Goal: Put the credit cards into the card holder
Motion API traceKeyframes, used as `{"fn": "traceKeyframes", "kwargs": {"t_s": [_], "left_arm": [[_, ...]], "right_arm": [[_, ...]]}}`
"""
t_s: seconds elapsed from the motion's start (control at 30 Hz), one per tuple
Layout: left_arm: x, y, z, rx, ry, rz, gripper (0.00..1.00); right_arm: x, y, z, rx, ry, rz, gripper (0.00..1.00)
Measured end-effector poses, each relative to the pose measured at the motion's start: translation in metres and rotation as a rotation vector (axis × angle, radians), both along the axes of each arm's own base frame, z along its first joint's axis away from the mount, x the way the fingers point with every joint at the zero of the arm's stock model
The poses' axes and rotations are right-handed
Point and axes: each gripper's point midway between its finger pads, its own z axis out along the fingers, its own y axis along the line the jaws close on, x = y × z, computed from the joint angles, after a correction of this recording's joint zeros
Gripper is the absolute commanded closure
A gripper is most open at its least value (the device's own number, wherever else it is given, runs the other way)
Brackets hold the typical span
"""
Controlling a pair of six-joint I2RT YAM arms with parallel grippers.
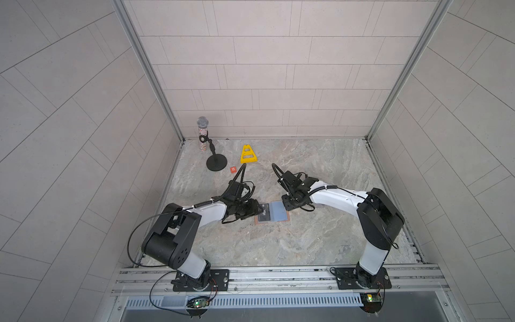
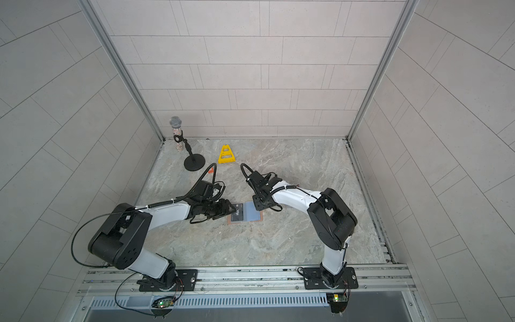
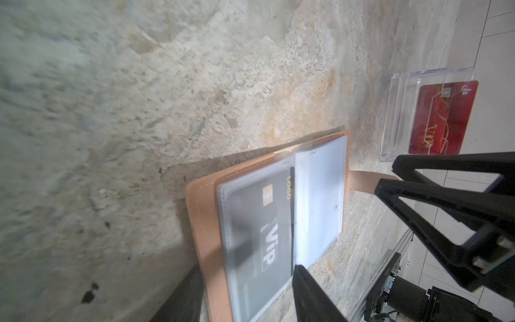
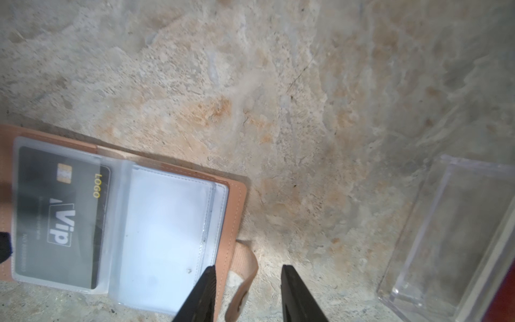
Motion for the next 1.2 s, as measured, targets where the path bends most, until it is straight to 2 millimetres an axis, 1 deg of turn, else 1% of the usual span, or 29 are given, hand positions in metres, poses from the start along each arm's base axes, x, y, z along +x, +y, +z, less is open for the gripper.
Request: {"fn": "traceKeyframes", "kwargs": {"t_s": [0.17, 0.33, 0.67, 0.77, 0.97, 1.13, 1.2], "left_arm": [[0.000, -0.003, 0.000, -0.017, 0.005, -0.002, 0.43], [0.000, -0.004, 0.001, -0.025, 0.011, -0.001, 0.44], [-0.002, -0.006, 0.001, -0.032, 0.023, -0.002, 0.47], [-0.002, -0.007, 0.001, -0.037, 0.026, 0.001, 0.50], [0.000, -0.009, 0.004, -0.053, 0.026, 0.011, 0.61], [0.002, -0.012, 0.006, -0.068, 0.020, 0.017, 0.68], [0.002, -0.013, 0.007, -0.071, 0.017, 0.019, 0.73]], "right_arm": [[-0.005, -0.004, -0.007, -0.010, 0.020, 0.004, 0.84], [-0.006, -0.006, -0.011, -0.004, 0.030, -0.002, 0.89], [-0.006, -0.005, -0.013, 0.015, 0.034, -0.004, 0.90], [-0.007, -0.004, -0.015, 0.018, 0.037, -0.003, 0.90], [-0.007, -0.003, -0.018, 0.022, 0.042, -0.005, 0.91], [-0.007, -0.002, -0.020, 0.025, 0.047, -0.007, 0.91], [-0.007, -0.002, -0.020, 0.026, 0.048, -0.007, 0.90]]}}
